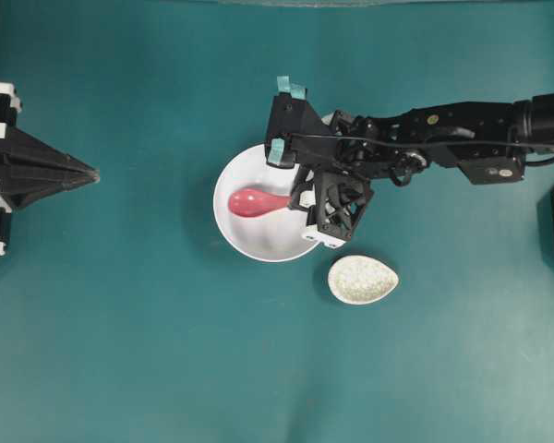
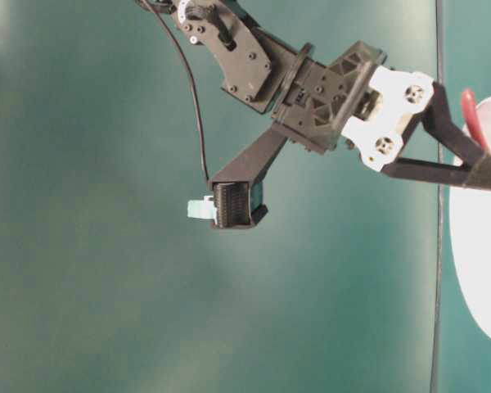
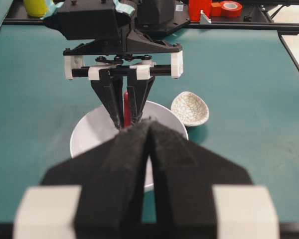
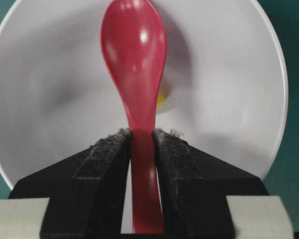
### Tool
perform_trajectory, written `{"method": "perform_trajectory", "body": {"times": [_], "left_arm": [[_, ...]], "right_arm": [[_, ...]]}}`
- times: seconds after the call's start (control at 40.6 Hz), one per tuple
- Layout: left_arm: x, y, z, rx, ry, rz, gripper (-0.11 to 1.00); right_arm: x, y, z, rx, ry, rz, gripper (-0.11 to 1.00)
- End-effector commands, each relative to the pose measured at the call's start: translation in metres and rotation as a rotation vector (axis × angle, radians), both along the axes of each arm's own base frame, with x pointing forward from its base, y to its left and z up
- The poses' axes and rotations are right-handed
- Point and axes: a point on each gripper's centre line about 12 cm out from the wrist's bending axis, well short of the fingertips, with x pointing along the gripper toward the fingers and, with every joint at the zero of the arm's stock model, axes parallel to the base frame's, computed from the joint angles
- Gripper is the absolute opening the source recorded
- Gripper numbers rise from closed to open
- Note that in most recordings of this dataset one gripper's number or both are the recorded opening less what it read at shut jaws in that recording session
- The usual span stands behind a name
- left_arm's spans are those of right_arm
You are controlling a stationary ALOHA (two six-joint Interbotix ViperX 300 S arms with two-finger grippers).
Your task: Scoop the yellow hexagonal prism block from the bowl with a spoon using the right arm.
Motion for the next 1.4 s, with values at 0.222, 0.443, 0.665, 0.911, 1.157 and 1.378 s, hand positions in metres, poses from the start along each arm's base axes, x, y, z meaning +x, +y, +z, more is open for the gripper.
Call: {"method": "perform_trajectory", "body": {"times": [0.222, 0.443, 0.665, 0.911, 1.157, 1.378], "left_arm": [[0.002, 0.000, 0.006, 0.000, -0.012, 0.001, 0.00], [0.002, 0.000, 0.005, 0.000, -0.002, 0.001, 0.00], [0.002, 0.000, 0.004, 0.000, 0.000, 0.001, 0.00], [0.002, 0.000, 0.005, 0.000, -0.002, 0.001, 0.00], [0.002, 0.000, 0.005, 0.000, -0.002, 0.001, 0.00], [0.002, 0.000, 0.006, 0.000, -0.006, 0.001, 0.00]], "right_arm": [[0.002, 0.004, 0.013, 0.002, -0.028, 0.007, 0.22], [-0.005, 0.006, 0.048, 0.000, -0.088, 0.015, 0.22], [-0.018, 0.009, 0.085, 0.001, -0.142, 0.027, 0.22], [-0.030, 0.012, 0.094, 0.072, -0.082, -0.011, 0.22], [-0.036, 0.017, 0.097, 0.179, 0.088, -0.070, 0.22], [-0.032, 0.020, 0.094, 0.241, 0.271, -0.093, 0.22]]}}
